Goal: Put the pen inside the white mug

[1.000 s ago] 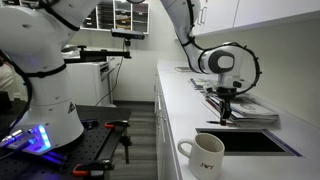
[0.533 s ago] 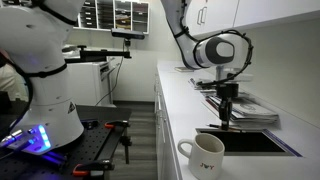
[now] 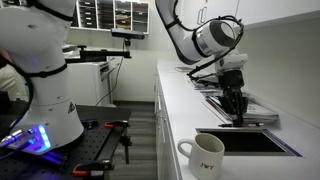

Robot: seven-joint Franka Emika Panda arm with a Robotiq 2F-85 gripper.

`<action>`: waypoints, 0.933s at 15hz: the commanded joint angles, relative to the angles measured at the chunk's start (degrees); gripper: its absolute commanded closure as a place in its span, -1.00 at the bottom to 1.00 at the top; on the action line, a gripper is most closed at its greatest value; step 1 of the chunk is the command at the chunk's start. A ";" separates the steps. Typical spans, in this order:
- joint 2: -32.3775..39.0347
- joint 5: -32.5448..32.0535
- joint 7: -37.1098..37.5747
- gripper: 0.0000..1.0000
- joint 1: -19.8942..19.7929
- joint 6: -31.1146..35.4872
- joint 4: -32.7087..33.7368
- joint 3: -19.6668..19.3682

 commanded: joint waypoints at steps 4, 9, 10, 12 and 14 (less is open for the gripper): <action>-0.72 -11.61 20.37 0.92 -4.67 -19.92 1.41 8.12; 1.64 -13.77 24.48 0.92 -8.45 -28.70 2.43 15.35; 2.28 -13.83 24.78 0.92 -9.02 -29.42 2.70 16.29; 3.66 -14.07 25.32 0.92 -9.80 -30.76 3.18 17.51; 4.74 -13.91 25.35 0.92 -10.56 -31.44 3.47 18.30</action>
